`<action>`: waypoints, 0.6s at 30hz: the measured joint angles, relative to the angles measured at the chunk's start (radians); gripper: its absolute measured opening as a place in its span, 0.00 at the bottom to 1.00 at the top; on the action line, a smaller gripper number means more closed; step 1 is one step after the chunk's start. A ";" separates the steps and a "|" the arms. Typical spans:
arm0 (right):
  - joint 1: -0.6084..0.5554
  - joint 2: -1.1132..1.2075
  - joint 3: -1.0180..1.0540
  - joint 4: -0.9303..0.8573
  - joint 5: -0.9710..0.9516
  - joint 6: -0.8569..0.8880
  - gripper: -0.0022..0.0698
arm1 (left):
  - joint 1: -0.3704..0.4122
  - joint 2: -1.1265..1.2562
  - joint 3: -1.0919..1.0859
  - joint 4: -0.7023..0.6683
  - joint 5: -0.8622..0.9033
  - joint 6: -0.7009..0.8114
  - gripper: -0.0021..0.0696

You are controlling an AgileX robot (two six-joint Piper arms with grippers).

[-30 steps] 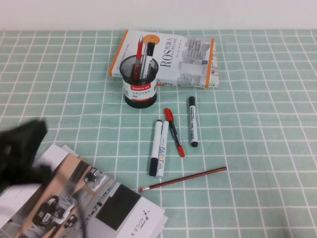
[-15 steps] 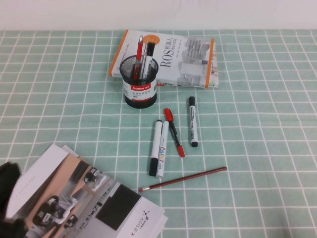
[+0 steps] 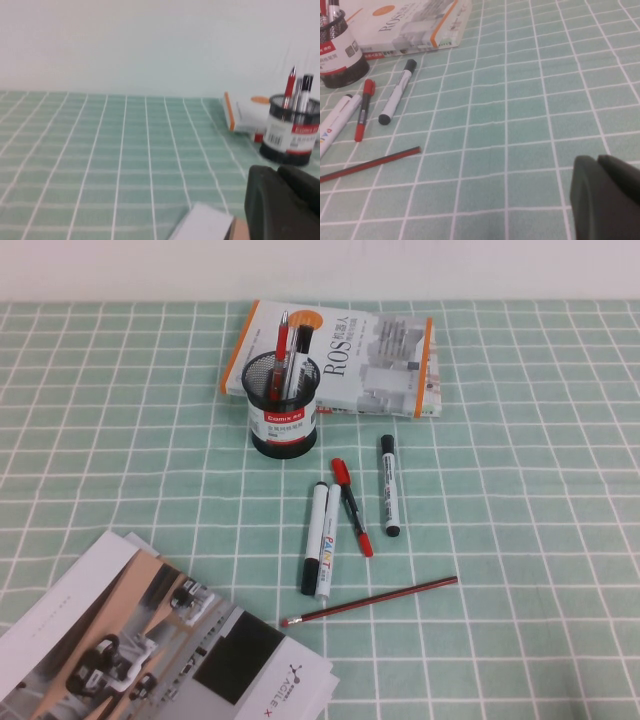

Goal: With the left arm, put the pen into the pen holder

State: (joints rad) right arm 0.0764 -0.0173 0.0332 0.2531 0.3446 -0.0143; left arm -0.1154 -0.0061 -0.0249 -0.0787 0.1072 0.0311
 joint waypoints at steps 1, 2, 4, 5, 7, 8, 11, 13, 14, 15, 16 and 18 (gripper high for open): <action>0.000 0.000 0.000 0.000 0.000 0.000 0.00 | 0.000 -0.002 0.009 0.000 0.002 0.000 0.03; 0.000 0.000 0.000 0.000 0.000 0.000 0.00 | 0.000 -0.002 0.015 0.000 0.004 0.000 0.03; 0.000 0.000 0.000 0.000 0.000 0.000 0.00 | 0.000 -0.002 0.034 0.000 0.013 0.000 0.03; 0.000 0.000 0.000 0.000 0.000 0.000 0.00 | 0.000 -0.002 0.043 0.000 0.018 0.000 0.03; 0.000 0.000 0.000 0.000 0.000 0.000 0.00 | 0.000 -0.002 0.049 0.000 0.035 0.000 0.03; 0.000 0.000 0.000 0.000 0.000 0.000 0.00 | 0.000 -0.002 0.049 0.000 0.054 0.000 0.03; 0.000 0.000 0.000 0.000 0.000 0.000 0.00 | 0.000 -0.002 0.051 0.000 0.123 -0.003 0.03; 0.000 0.000 0.000 0.000 0.000 0.000 0.00 | 0.000 -0.002 0.051 0.002 0.178 -0.004 0.03; 0.000 0.000 0.000 0.000 0.000 0.000 0.00 | 0.000 -0.002 0.051 0.006 0.208 -0.004 0.03; 0.000 0.000 0.000 0.000 0.000 0.000 0.00 | 0.000 -0.002 0.051 0.009 0.231 -0.004 0.03; 0.000 0.000 0.000 0.000 0.000 0.000 0.00 | 0.000 -0.002 0.051 0.013 0.247 -0.004 0.03; 0.000 0.000 0.000 0.000 0.000 0.000 0.00 | 0.000 -0.002 0.051 0.020 0.256 -0.007 0.03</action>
State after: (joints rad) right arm 0.0764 -0.0173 0.0332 0.2531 0.3446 -0.0143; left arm -0.1154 -0.0081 0.0265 -0.0582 0.3636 0.0245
